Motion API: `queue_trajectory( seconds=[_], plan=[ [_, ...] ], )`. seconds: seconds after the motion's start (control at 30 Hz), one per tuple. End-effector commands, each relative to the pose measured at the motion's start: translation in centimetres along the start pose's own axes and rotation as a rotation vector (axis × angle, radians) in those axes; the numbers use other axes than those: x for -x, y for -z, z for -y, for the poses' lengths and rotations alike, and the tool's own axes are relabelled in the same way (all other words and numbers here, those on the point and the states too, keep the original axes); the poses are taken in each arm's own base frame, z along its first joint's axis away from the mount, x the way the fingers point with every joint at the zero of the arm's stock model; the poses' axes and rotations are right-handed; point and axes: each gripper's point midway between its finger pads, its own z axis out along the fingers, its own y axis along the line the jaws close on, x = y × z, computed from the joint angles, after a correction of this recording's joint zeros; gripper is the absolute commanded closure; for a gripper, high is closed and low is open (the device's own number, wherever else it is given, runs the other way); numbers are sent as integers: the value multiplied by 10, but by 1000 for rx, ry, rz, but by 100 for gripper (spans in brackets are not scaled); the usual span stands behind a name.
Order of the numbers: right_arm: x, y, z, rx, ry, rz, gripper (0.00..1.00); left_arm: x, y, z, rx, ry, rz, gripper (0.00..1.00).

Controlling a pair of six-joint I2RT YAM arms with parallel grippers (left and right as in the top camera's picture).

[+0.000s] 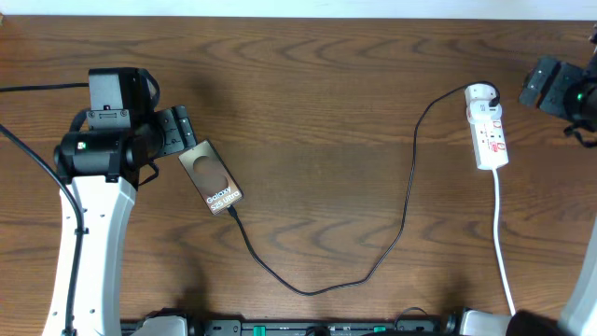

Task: Plug charger to phone and switch on socket
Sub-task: 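Lift the right gripper up and away from the power strip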

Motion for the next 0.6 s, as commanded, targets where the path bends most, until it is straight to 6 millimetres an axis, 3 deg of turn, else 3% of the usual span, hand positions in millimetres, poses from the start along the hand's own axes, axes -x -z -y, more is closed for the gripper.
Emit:
queue_trajectory(
  seconds=[0.0,0.1,0.57],
  plan=[
    [-6,7,-6,-21,-57,-4,1,7,7,0,8,-12,30,13],
    [-14,7,-7,-17,-69,-37,1,7,7,0,8,-12,30,13],
    [-14,7,-7,-19,-69,-39,1,7,7,0,8,-12,30,13]
  ],
)
